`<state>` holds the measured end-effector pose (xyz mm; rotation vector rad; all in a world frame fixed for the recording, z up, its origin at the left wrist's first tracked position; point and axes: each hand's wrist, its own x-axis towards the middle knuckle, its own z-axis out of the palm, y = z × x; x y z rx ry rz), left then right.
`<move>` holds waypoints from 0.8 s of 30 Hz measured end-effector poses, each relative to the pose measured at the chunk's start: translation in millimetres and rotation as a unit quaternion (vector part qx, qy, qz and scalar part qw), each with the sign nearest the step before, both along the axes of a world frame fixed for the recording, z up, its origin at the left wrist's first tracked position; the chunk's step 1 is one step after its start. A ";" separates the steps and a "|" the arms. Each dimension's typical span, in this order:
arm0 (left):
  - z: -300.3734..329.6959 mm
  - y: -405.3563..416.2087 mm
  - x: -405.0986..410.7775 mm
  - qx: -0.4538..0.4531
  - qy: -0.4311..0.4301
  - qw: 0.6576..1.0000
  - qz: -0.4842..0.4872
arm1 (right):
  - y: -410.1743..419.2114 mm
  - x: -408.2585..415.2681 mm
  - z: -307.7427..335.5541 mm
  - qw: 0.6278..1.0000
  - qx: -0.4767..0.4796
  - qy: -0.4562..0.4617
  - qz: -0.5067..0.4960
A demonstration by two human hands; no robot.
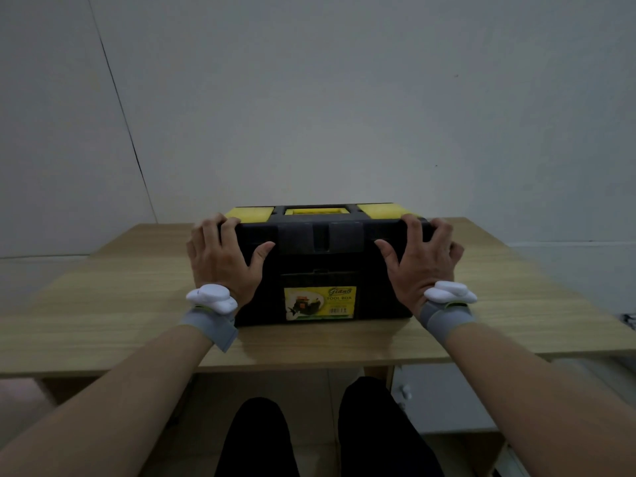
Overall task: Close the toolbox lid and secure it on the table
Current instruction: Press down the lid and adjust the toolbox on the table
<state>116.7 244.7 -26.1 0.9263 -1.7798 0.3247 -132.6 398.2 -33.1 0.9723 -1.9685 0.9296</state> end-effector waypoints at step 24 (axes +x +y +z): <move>-17.9 10.1 2.7 -0.008 0.033 0.999 -0.042 | 8.3 7.5 -17.8 1.000 0.017 -0.022 0.008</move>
